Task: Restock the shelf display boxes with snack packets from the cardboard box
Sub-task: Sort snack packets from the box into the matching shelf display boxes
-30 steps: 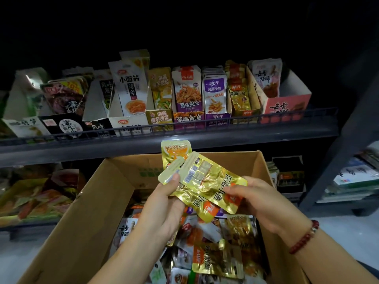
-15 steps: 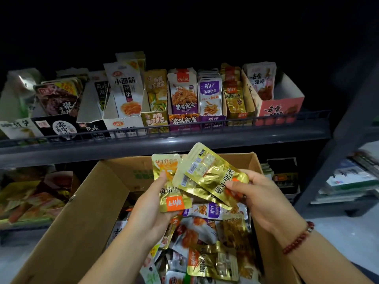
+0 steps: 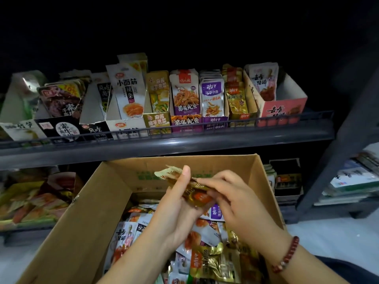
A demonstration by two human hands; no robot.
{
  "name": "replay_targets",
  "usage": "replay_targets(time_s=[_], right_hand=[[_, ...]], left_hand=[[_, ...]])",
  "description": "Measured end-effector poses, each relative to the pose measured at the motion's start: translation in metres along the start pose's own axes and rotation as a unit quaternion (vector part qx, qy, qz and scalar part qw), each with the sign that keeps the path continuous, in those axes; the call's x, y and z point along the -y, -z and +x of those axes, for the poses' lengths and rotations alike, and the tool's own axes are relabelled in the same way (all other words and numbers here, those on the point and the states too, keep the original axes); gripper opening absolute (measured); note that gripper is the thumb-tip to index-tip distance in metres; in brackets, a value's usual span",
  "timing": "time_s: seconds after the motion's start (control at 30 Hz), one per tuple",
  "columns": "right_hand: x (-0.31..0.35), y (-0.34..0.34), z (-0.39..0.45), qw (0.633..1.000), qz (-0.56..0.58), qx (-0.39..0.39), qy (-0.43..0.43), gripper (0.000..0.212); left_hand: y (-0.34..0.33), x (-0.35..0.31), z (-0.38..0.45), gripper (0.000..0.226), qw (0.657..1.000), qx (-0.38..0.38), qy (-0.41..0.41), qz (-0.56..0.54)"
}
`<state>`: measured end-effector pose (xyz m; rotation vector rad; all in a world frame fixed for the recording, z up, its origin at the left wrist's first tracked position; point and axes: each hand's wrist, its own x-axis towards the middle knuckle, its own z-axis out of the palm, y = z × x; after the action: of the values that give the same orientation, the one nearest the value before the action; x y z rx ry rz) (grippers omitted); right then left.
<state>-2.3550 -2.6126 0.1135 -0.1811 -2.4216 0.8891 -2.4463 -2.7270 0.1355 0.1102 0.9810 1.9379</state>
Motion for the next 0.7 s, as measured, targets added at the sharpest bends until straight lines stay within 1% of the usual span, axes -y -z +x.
replay_targets(time_s=[0.1, 0.2, 0.3, 0.37, 0.4, 0.5, 0.63, 0.7], right_hand=[[-0.0034, 0.0004, -0.0006, 0.997, 0.023, 0.075, -0.001, 0.048], [-0.0037, 0.0014, 0.0011, 0.991, 0.054, 0.125, -0.001, 0.043], [0.0005, 0.0023, 0.0012, 0.992, 0.046, 0.116, -0.016, 0.069], [0.0027, 0.0039, 0.0017, 0.993, 0.036, 0.101, -0.047, 0.074], [0.0024, 0.0043, 0.0023, 0.992, 0.034, 0.099, -0.070, 0.076], [0.0023, 0.0041, 0.0051, 0.982, 0.045, 0.128, -0.135, 0.080], [0.0049, 0.0003, 0.0040, 0.980, 0.086, 0.113, -0.138, 0.069], [0.0053, -0.0022, 0.0029, 0.982, 0.086, 0.110, -0.127, 0.068]], left_hand=[[0.0007, -0.0006, 0.0012, 0.054, 1.000, -0.015, -0.001, -0.009], [0.0046, -0.0014, 0.0036, 0.038, 0.998, -0.068, -0.006, -0.004], [0.0067, -0.0029, 0.0061, 0.030, 0.992, -0.119, -0.032, 0.011], [0.0052, -0.0033, 0.0057, 0.026, 0.988, -0.134, -0.055, 0.046], [0.0043, -0.0024, 0.0057, 0.024, 0.986, -0.138, -0.062, 0.066], [0.0029, 0.0034, 0.0044, 0.020, 0.978, -0.156, -0.085, 0.109], [0.0038, 0.0052, 0.0051, 0.019, 0.966, -0.164, -0.140, 0.139], [0.0041, 0.0041, 0.0057, 0.022, 0.965, -0.163, -0.155, 0.137]])
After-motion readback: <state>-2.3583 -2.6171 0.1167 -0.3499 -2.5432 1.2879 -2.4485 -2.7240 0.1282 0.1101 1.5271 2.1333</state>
